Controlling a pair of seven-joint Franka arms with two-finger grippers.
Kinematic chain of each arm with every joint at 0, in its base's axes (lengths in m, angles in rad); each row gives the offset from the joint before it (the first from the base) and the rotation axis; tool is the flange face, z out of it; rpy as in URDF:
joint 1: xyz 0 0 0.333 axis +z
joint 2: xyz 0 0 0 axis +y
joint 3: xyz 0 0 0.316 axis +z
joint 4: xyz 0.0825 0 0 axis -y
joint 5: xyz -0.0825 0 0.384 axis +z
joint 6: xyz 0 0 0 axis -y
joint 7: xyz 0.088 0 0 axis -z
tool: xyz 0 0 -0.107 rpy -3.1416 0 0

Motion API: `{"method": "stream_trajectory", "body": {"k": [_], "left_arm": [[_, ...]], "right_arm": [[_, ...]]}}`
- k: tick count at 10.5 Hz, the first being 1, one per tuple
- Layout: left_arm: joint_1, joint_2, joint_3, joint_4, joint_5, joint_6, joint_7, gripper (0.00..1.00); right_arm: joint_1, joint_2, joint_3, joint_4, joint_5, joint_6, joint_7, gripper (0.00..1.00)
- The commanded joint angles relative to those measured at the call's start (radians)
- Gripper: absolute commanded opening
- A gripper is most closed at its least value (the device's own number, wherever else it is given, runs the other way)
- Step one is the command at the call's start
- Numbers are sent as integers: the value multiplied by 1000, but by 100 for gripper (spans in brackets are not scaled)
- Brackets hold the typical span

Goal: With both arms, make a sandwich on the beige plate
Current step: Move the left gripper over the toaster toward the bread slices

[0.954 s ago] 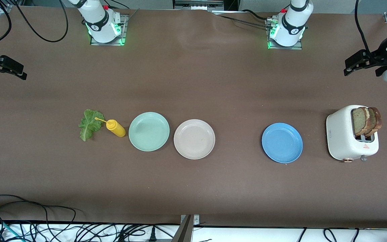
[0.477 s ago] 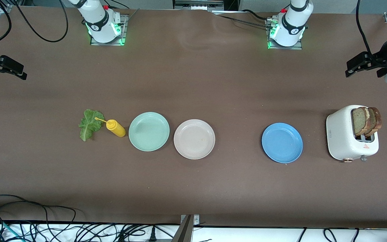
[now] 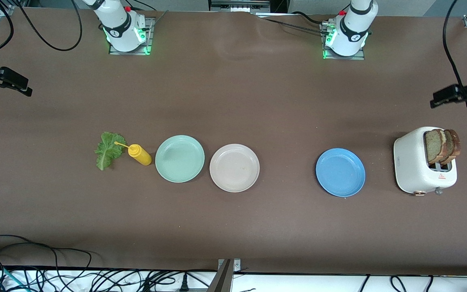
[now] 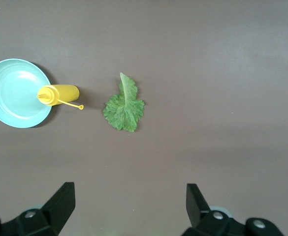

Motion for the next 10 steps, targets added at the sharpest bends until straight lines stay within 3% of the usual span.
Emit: {"method": "stream_trajectory", "body": {"k": [1,7,10], "left_arm": [[28,69,-6,30,11,62,35,100],[88,189,-6,-14,11,287,168,100],[94,202,-6,-104,-3,419,197,100]], "right_arm": [[-2,0,-1,8,16,-8,4,100],[-2,0,-1,8,16,-8,6,100],[-2,0,-1,8,16,-8,4,100]]}}
